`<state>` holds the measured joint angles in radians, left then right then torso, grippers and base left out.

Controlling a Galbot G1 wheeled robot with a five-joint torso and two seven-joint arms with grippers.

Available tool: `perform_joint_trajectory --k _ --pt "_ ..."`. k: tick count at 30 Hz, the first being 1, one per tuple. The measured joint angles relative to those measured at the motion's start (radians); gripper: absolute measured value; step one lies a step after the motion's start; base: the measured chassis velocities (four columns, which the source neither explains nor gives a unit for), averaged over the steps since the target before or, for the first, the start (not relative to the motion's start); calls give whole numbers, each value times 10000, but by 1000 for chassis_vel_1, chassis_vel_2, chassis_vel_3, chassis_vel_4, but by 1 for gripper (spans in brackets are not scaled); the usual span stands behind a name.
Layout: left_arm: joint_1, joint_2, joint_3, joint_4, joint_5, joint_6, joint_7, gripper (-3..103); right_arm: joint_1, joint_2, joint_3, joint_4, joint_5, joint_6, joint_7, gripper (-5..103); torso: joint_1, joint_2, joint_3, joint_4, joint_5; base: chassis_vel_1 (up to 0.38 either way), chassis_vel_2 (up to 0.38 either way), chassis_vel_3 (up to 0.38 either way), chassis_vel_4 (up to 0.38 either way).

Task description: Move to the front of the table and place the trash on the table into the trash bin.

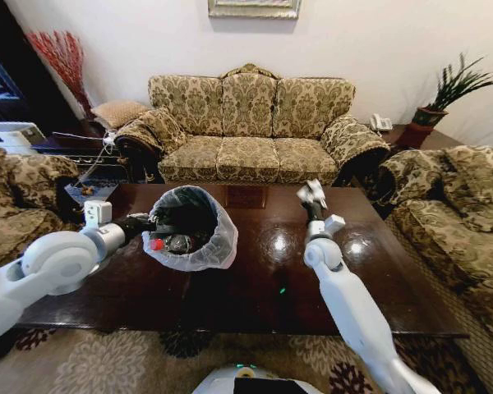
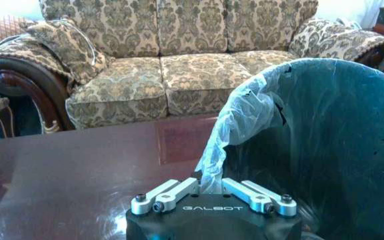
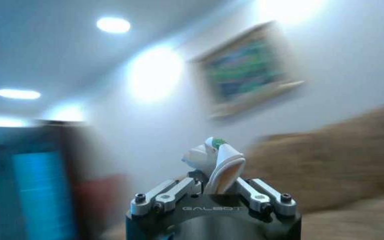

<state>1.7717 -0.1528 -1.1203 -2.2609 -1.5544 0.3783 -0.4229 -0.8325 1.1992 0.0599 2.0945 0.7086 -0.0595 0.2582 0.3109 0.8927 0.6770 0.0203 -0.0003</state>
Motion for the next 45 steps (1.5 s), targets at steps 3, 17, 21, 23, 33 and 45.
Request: perform_joint_trajectory --k 3,17,21,23,33,45 --pt "-25 32 -12 -50 -133 8 -58 0 238 -142 -1206 805 104 -342 -606 8 0 1 -1 0 0 0 0 0 0" --pt "-34 -106 -14 -302 -248 14 -102 0 1669 428 -3830 -575 -1665 -595 -1439 25 1 0 2 1 2 0 0 0 0" --pt "-16 -216 -13 -317 -246 21 -112 0 1737 423 -3888 -758 -1813 -614 -1378 41 2 -1 3 0 3 0 0 0 0" --pt "-13 -259 -2 -342 -241 22 -109 0 1733 421 -3894 -789 -1815 -563 -1389 51 2 -1 3 1 3 0 0 0 0" --pt "-29 -454 -203 -460 -529 257 -285 0 1320 401 -3470 -453 -1646 529 -1549 90 2 -1 2 1 9 0 0 0 0" --pt "415 -1784 -1603 349 -1436 739 -1595 0 -1856 -556 917 1250 -1845 1594 -1355 100 4 -1 3 -3 4 3 -4 -5 5"
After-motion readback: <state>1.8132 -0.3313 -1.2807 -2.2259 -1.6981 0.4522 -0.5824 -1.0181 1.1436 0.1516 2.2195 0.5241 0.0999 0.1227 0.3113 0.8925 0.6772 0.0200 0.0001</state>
